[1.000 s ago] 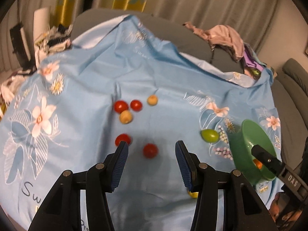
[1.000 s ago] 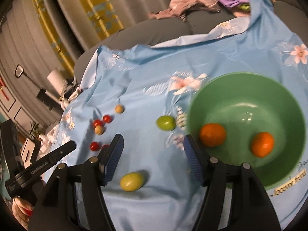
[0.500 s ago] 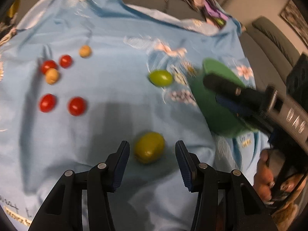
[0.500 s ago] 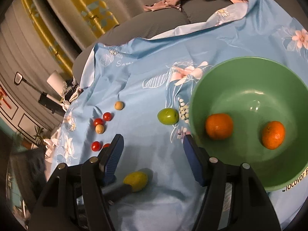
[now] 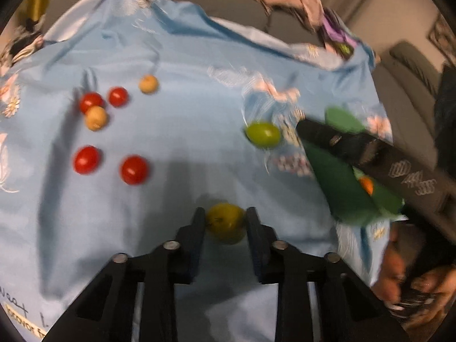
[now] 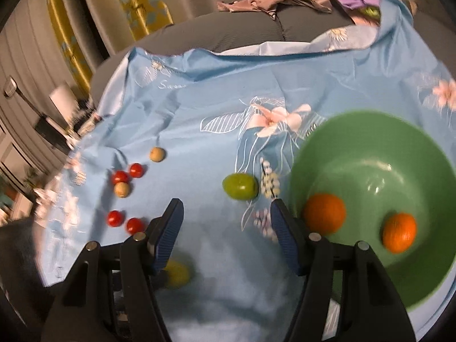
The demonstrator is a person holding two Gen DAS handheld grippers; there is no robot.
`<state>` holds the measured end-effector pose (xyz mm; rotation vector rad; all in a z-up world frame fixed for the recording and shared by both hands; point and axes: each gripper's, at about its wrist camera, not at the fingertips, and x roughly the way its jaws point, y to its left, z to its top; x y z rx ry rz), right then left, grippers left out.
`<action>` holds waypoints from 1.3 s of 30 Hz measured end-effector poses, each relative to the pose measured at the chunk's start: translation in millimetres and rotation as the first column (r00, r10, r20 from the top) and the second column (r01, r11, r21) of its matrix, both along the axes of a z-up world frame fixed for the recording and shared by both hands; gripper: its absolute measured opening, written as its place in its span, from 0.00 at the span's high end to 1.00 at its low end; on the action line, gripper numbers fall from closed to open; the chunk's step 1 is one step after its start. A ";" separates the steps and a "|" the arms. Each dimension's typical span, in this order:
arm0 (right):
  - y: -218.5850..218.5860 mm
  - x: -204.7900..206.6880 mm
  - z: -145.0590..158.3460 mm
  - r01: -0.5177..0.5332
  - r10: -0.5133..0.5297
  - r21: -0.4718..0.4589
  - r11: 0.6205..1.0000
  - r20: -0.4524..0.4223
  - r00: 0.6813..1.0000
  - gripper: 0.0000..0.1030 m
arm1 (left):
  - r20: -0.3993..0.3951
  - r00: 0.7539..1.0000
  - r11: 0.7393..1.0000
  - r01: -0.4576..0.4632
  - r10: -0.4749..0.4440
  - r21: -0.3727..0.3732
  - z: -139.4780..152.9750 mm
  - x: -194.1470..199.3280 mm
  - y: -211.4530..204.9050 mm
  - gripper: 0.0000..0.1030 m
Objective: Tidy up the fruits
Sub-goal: 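Grasp the yellow lemon with the left tool while the right tool approaches the green lime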
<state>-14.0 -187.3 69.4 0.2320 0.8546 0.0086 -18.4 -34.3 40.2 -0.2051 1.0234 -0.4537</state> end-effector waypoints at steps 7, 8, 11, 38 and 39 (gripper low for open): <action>24.0 42.7 -22.5 -0.028 0.009 -0.235 0.972 -0.080 0.997 0.43 | -0.041 0.999 0.998 -0.016 0.014 -0.053 -5.2 9.2 11.6 0.79; 27.5 47.5 -25.2 -0.034 0.012 -0.272 0.962 -0.083 0.996 0.43 | -0.038 0.999 0.998 -0.011 0.009 -0.056 -4.1 8.4 9.6 0.79; 32.9 56.8 -33.2 -0.064 0.031 -0.335 0.940 -0.104 0.994 0.42 | -0.040 0.999 1.000 -0.021 0.020 -0.019 -8.1 11.6 5.0 0.79; 32.7 76.0 -44.4 -0.148 0.083 -0.371 0.917 -0.186 0.979 0.62 | -0.087 0.992 0.992 -0.095 0.087 -0.084 -25.8 41.0 -6.0 0.79; 31.9 75.2 -43.8 -0.147 0.083 -0.366 0.919 -0.185 0.979 0.63 | -0.082 0.993 0.993 -0.096 0.090 -0.074 -24.8 39.6 -6.6 0.81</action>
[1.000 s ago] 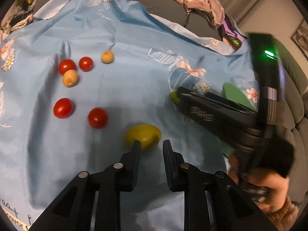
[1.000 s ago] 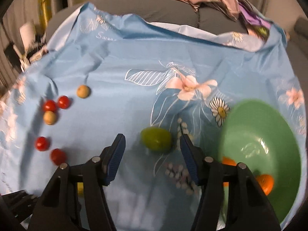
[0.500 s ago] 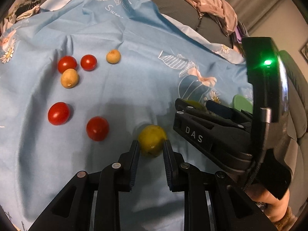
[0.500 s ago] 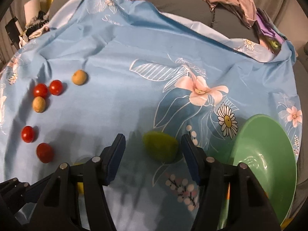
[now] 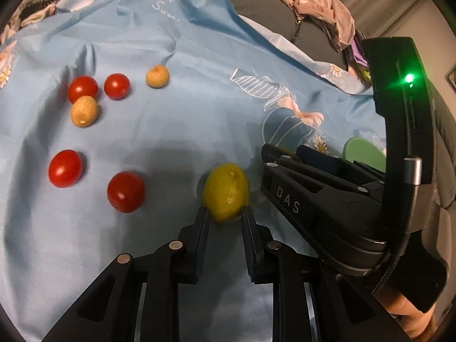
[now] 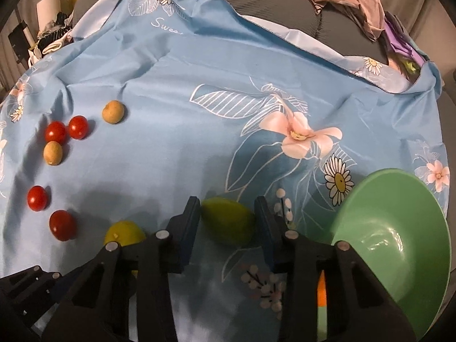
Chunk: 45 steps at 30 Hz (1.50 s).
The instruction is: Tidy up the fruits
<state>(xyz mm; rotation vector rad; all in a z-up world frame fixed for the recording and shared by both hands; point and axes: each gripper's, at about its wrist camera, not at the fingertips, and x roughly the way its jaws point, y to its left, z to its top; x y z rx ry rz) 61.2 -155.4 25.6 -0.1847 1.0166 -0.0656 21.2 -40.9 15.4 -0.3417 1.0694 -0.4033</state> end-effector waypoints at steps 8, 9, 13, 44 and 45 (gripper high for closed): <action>-29.9 -14.1 24.9 0.012 -0.027 0.256 0.966 0.053 0.998 0.65 | -0.009 1.000 1.000 -0.020 0.020 0.018 -2.3 -2.1 5.9 0.98; -33.4 -15.2 26.9 0.013 -0.030 0.302 0.953 0.053 0.998 0.65 | -0.019 1.000 1.000 -0.024 0.024 0.010 -3.4 -1.8 7.7 0.98; -35.6 -20.2 30.6 0.011 -0.031 0.408 0.913 0.044 0.999 0.63 | -0.007 0.999 0.999 -0.033 0.033 -0.014 1.8 -3.6 11.3 0.98; -21.5 -4.3 28.8 0.042 -0.039 0.411 0.911 -0.017 0.999 0.44 | -0.010 0.999 0.999 0.035 -0.036 -0.030 -4.2 24.4 -6.3 0.56; -21.9 -3.3 26.8 0.051 -0.045 0.401 0.915 -0.024 0.999 0.46 | -0.022 0.999 0.999 0.036 -0.037 -0.037 -6.2 23.9 -7.6 0.55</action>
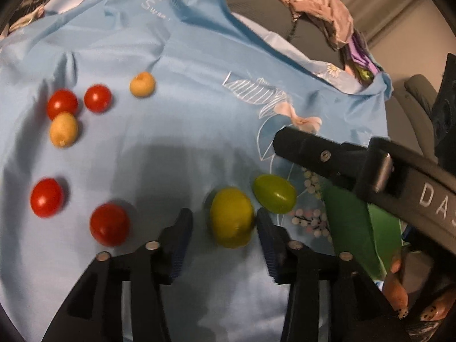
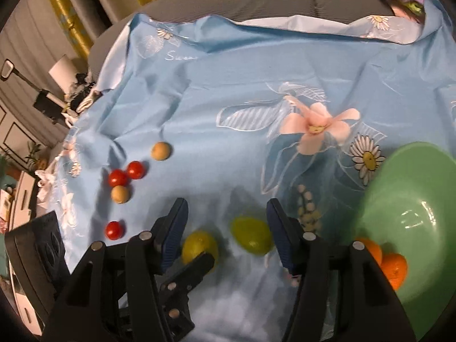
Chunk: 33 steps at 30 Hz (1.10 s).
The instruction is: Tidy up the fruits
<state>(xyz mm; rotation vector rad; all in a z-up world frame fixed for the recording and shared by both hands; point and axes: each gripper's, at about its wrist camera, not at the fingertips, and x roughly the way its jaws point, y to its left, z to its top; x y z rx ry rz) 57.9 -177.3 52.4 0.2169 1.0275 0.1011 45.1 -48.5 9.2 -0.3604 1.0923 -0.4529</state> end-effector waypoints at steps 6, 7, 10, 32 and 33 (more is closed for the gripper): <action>12.0 0.5 -5.7 -0.036 0.035 -0.058 0.998 -0.016 0.999 0.47 | 0.037 0.999 0.999 0.005 -0.007 0.048 -1.6 -4.7 -2.7 0.67; 11.3 1.3 -6.9 -0.040 0.039 -0.048 0.998 -0.021 0.999 0.47 | 0.033 0.999 1.000 -0.010 0.009 0.028 -2.0 -4.3 0.4 0.67; 10.4 0.4 -10.1 -0.035 0.034 -0.066 0.997 -0.026 0.999 0.50 | 0.027 0.999 0.999 -0.036 0.035 0.037 -1.6 -5.2 7.4 0.68; 28.5 -14.1 -46.0 -0.043 0.036 -0.126 0.991 -0.053 0.998 0.67 | 0.141 0.980 0.980 -0.159 0.142 0.119 31.5 -29.1 53.0 0.68; 27.9 -15.7 -44.8 -0.036 0.031 -0.115 0.993 -0.047 0.998 0.67 | 0.145 0.979 0.980 -0.158 0.140 0.119 32.7 -30.0 52.6 0.68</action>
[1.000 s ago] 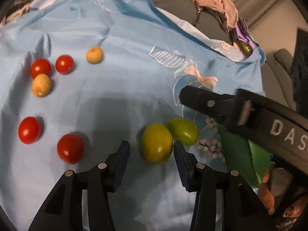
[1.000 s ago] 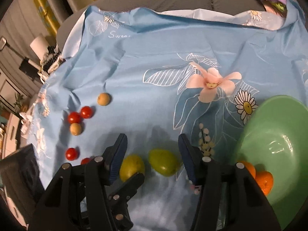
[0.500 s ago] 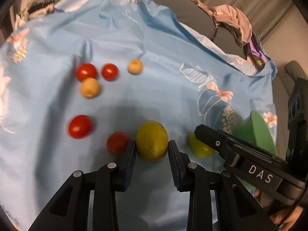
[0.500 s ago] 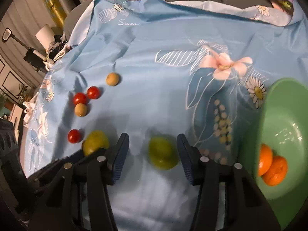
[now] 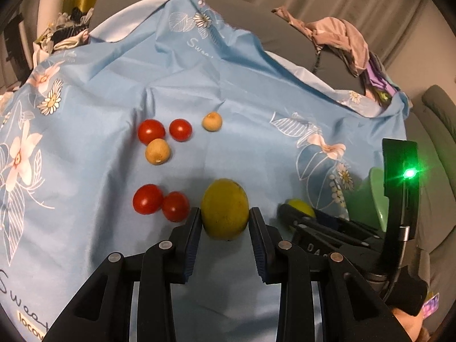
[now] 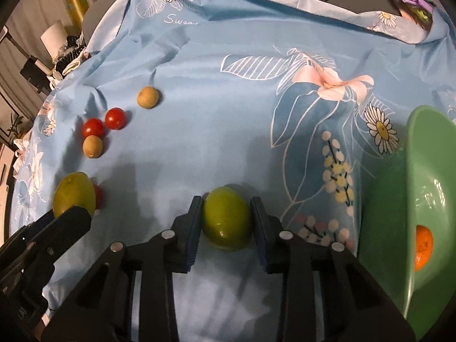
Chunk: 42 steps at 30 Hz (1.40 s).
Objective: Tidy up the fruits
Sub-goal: 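Lift the lemon with the left tool while the right tool lifts the lime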
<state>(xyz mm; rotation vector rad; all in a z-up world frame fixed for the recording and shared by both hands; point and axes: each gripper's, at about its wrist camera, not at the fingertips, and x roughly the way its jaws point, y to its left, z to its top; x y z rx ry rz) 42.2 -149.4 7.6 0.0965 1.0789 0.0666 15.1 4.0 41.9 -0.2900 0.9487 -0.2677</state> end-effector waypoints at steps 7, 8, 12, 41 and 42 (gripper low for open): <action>-11.1 -38.2 23.4 0.039 -0.052 0.159 0.987 0.077 0.996 0.67 | 0.036 0.999 1.000 -0.011 0.011 0.005 8.6 -7.7 1.8 0.68; -11.7 -40.9 26.8 0.038 -0.053 0.173 0.984 0.087 0.995 0.67 | 0.040 0.999 1.000 -0.015 0.014 0.003 9.7 -8.9 2.5 0.68; -13.5 -48.1 41.3 0.040 -0.067 0.189 0.981 0.139 0.988 0.67 | 0.058 0.998 1.000 -0.011 0.011 0.004 13.3 -14.0 2.7 0.68; -38.3 -64.0 65.4 0.115 -0.164 0.212 0.970 0.230 0.959 0.67 | 0.134 0.991 0.995 -0.031 0.018 0.098 18.9 -26.9 -21.7 0.68; -38.6 -64.5 66.7 0.116 -0.166 0.211 0.971 0.237 0.957 0.67 | 0.138 0.990 0.994 -0.034 0.019 0.101 19.2 -27.0 -22.4 0.68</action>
